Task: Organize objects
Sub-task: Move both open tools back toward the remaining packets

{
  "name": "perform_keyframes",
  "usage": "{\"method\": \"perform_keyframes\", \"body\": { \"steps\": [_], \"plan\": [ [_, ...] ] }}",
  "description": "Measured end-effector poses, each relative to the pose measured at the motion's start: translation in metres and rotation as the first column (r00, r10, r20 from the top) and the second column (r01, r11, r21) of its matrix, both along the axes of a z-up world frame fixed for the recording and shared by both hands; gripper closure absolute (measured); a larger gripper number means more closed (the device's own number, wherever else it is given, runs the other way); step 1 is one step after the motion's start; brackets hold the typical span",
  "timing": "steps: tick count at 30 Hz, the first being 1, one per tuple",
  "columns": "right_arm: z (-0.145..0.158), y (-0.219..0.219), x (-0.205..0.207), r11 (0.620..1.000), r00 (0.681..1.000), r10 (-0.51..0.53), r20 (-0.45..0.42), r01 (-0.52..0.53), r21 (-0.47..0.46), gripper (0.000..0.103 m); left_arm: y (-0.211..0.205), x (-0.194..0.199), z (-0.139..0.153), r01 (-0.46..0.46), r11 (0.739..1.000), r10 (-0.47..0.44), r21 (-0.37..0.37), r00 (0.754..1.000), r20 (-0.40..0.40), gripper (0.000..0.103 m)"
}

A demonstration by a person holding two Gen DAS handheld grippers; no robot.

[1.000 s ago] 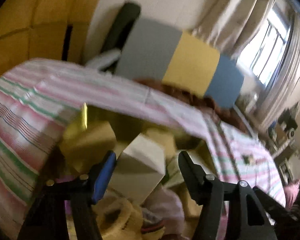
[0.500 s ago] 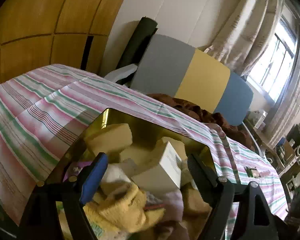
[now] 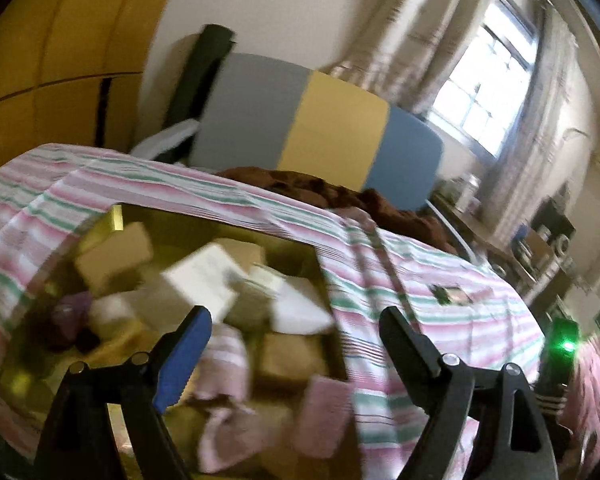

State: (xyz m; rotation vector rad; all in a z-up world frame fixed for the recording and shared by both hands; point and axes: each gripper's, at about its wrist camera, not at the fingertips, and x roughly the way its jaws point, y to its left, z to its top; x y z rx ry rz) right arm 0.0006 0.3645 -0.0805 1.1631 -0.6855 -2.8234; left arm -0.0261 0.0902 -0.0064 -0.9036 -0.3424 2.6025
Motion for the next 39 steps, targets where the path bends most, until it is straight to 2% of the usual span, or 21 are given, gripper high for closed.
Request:
{"method": "perform_keyframes", "body": {
  "steps": [4, 10, 13, 17, 20, 27, 29, 32, 36, 37, 38, 39],
  "plan": [
    [-0.007, 0.022, 0.006, 0.999, 0.999, -0.040, 0.010, 0.040, 0.001, 0.010, 0.038, 0.006, 0.002, 0.116, 0.993, -0.116, -0.016, 0.993, 0.003, 0.016],
    [-0.017, 0.066, 0.014, 0.992, 0.992, -0.124, 0.029, 0.123, 0.009, 0.010, 0.098, 0.013, -0.007, 0.257, 0.965, -0.255, -0.060, 0.966, 0.032, 0.016],
    [-0.021, 0.091, 0.017, 0.985, 0.985, -0.171, 0.023, 0.171, 0.031, 0.010, 0.130, 0.015, -0.017, 0.322, 0.943, -0.317, -0.086, 0.946, 0.070, 0.016],
    [-0.026, 0.136, 0.015, 0.966, 0.968, -0.250, 0.028, 0.248, 0.076, 0.010, 0.171, 0.014, -0.035, 0.418, 0.901, -0.401, -0.116, 0.905, 0.144, 0.016],
    [-0.026, 0.167, 0.008, 0.954, 0.958, -0.285, 0.036, 0.279, 0.109, 0.010, 0.187, 0.015, -0.044, 0.454, 0.883, -0.432, -0.119, 0.885, 0.170, 0.016],
    [-0.010, 0.246, -0.046, 0.908, 0.928, -0.372, 0.004, 0.363, 0.208, 0.009, 0.206, 0.012, -0.054, 0.485, 0.866, -0.456, -0.122, 0.866, 0.203, 0.016],
    [-0.005, 0.260, -0.066, 0.897, 0.929, -0.369, -0.018, 0.361, 0.256, 0.008, 0.210, 0.010, -0.057, 0.494, 0.860, -0.462, -0.127, 0.860, 0.215, 0.016],
    [-0.003, 0.277, -0.094, 0.861, 0.922, -0.384, -0.054, 0.379, 0.341, 0.005, 0.211, 0.007, -0.060, 0.500, 0.856, -0.465, -0.135, 0.856, 0.225, 0.016],
    [-0.014, 0.293, -0.123, 0.846, 0.927, -0.374, -0.036, 0.357, 0.396, 0.005, 0.212, 0.000, -0.061, 0.496, 0.858, -0.460, -0.131, 0.857, 0.231, 0.016],
    [-0.016, 0.295, -0.127, 0.852, 0.930, -0.366, -0.021, 0.344, 0.396, 0.006, 0.212, -0.001, -0.061, 0.495, 0.860, -0.459, -0.128, 0.858, 0.231, 0.016],
    [-0.019, 0.297, -0.130, 0.863, 0.936, -0.351, -0.006, 0.326, 0.386, 0.016, 0.213, -0.004, -0.061, 0.493, 0.862, -0.459, -0.121, 0.859, 0.227, 0.016],
    [-0.021, 0.298, -0.134, 0.876, 0.944, -0.330, 0.008, 0.303, 0.377, 0.030, 0.215, -0.005, -0.060, 0.493, 0.862, -0.460, -0.119, 0.859, 0.225, 0.016]
  ]
}}
